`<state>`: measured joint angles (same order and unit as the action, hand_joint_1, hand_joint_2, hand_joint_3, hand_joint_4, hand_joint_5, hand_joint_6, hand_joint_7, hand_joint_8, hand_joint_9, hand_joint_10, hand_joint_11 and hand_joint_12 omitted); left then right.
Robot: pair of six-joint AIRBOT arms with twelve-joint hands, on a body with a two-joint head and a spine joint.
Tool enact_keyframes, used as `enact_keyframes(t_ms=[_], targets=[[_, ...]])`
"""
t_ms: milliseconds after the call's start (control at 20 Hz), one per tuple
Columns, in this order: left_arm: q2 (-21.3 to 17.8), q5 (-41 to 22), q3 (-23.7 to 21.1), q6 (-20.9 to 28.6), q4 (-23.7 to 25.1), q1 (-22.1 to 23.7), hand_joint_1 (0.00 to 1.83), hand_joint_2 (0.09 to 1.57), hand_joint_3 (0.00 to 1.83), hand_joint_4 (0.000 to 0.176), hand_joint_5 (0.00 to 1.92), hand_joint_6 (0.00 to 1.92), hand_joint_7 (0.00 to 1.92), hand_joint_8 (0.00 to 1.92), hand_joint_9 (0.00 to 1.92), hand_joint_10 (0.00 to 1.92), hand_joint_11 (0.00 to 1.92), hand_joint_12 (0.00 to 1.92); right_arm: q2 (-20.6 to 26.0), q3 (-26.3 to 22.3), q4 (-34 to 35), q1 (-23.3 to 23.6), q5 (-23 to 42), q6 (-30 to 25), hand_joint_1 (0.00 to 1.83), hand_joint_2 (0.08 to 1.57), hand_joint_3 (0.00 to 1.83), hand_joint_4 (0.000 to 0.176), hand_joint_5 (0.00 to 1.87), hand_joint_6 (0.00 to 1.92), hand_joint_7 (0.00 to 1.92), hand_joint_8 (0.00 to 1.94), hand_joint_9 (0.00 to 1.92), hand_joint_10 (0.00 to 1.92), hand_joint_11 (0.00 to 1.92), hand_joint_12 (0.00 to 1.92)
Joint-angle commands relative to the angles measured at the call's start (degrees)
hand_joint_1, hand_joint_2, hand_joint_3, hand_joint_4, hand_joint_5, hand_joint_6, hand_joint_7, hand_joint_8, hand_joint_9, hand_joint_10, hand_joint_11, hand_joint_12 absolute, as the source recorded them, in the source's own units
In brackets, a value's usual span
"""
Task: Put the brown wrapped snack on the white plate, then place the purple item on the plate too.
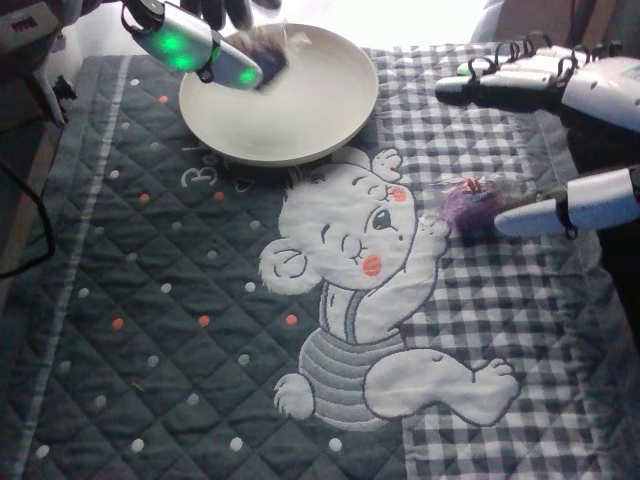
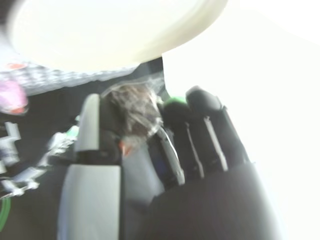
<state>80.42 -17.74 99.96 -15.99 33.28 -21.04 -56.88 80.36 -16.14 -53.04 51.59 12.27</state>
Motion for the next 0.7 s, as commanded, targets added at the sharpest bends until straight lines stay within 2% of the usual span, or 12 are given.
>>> enact_keyframes(t_ms=[0,50,100,200,250,350,400,450,500,550,600,650], targets=[[-0.58,-5.26,-0.45,0.36,-1.47,-0.23,0.80,0.84,0.00,0.071,0.50,0.01,0.60,0.22,0.49,0.57,0.20,1.24,0.02,0.49,2.79,0.98,6.48,-0.24,0.85,0.97,0.00,0.056,0.24,0.00,0.19,0.00,0.17,0.01,0.00,0.51],[-1.50,-6.28,-1.51,0.36,-2.27,-1.25,0.78,0.84,0.00,0.078,0.49,0.00,0.63,0.06,0.57,0.24,0.20,1.12,-0.21,0.82,2.79,1.29,6.46,-0.24,0.85,0.98,0.00,0.054,0.23,0.00,0.19,0.01,0.18,0.01,0.01,0.51],[-2.83,-7.89,-2.80,0.36,-4.76,-3.20,0.74,0.86,0.00,0.069,0.48,0.00,0.70,0.04,0.67,0.22,0.26,1.27,-0.57,1.20,2.79,1.50,6.42,-0.24,0.87,0.96,0.00,0.066,0.24,0.00,0.22,0.00,0.21,0.00,0.04,0.49],[-5.19,-11.89,-4.91,0.38,-10.38,-6.60,0.74,0.88,0.00,0.090,0.43,0.00,0.70,0.00,0.55,0.56,0.20,1.49,-1.40,1.93,2.79,1.97,5.98,-0.24,0.93,0.97,0.00,0.092,0.25,0.00,0.21,0.00,0.18,0.00,0.00,0.42],[-6.52,-13.75,-6.23,0.39,-12.34,-8.05,0.73,0.90,0.00,0.113,0.42,0.00,0.63,0.00,0.47,0.51,0.10,1.43,-1.74,2.22,2.79,2.02,5.81,-0.27,0.92,0.96,0.00,0.100,0.26,0.00,0.22,0.00,0.19,0.00,0.00,0.43],[-10.52,-19.33,-10.62,0.40,-16.24,-11.42,0.75,0.93,0.00,0.097,0.46,0.00,0.60,0.00,0.49,0.22,0.00,1.15,-2.15,2.46,2.53,2.04,4.71,-0.27,0.83,0.95,0.00,0.110,0.26,0.00,0.23,0.00,0.23,0.00,0.00,0.61],[-12.33,-21.66,-12.47,0.36,-17.39,-12.75,0.81,0.95,0.00,0.061,0.46,0.00,0.59,0.00,0.51,0.13,0.00,1.17,-2.29,2.46,2.30,2.04,3.79,-0.27,0.82,0.94,0.00,0.088,0.29,0.00,0.28,0.01,0.27,0.01,0.00,0.71],[-14.36,-24.48,-14.99,-0.31,-19.23,-14.41,0.82,0.94,0.00,0.069,0.46,0.00,0.60,0.00,0.54,0.07,0.01,1.17,-2.69,2.58,1.81,2.04,2.55,-0.27,0.86,0.93,0.00,0.094,0.31,0.01,0.31,0.01,0.29,0.01,0.00,0.77],[-15.74,-26.84,-16.71,-1.02,-20.98,-15.80,0.80,0.93,0.00,0.071,0.47,0.00,0.64,0.01,0.56,0.06,0.01,1.24,-3.32,2.84,1.39,2.04,1.59,-0.27,0.88,0.94,0.00,0.116,0.33,0.01,0.33,0.01,0.29,0.01,0.00,0.73],[-16.66,-28.64,-17.85,-1.23,-22.15,-17.07,0.79,0.94,0.00,0.072,0.46,0.00,0.63,0.00,0.54,0.04,0.00,1.22,-4.06,3.27,1.03,2.04,0.51,-0.27,0.91,0.95,0.00,0.102,0.36,0.01,0.36,0.01,0.31,0.01,0.00,0.72],[-17.24,-30.47,-18.78,-1.24,-23.23,-18.18,0.80,0.94,0.00,0.053,0.46,0.00,0.60,0.00,0.51,0.02,0.00,1.22,-4.81,3.74,0.69,2.04,-0.63,-0.27,0.98,0.96,0.00,0.056,0.47,0.01,0.46,0.01,0.41,0.01,0.05,0.81],[-17.53,-31.40,-19.26,-1.24,-23.77,-18.85,0.79,0.93,0.00,0.041,0.48,0.00,0.63,0.01,0.57,0.04,0.02,1.33,-5.26,4.00,0.30,2.04,-1.41,-0.27,1.00,0.98,0.00,0.032,0.55,0.00,0.57,0.01,0.52,0.03,0.08,0.96]])
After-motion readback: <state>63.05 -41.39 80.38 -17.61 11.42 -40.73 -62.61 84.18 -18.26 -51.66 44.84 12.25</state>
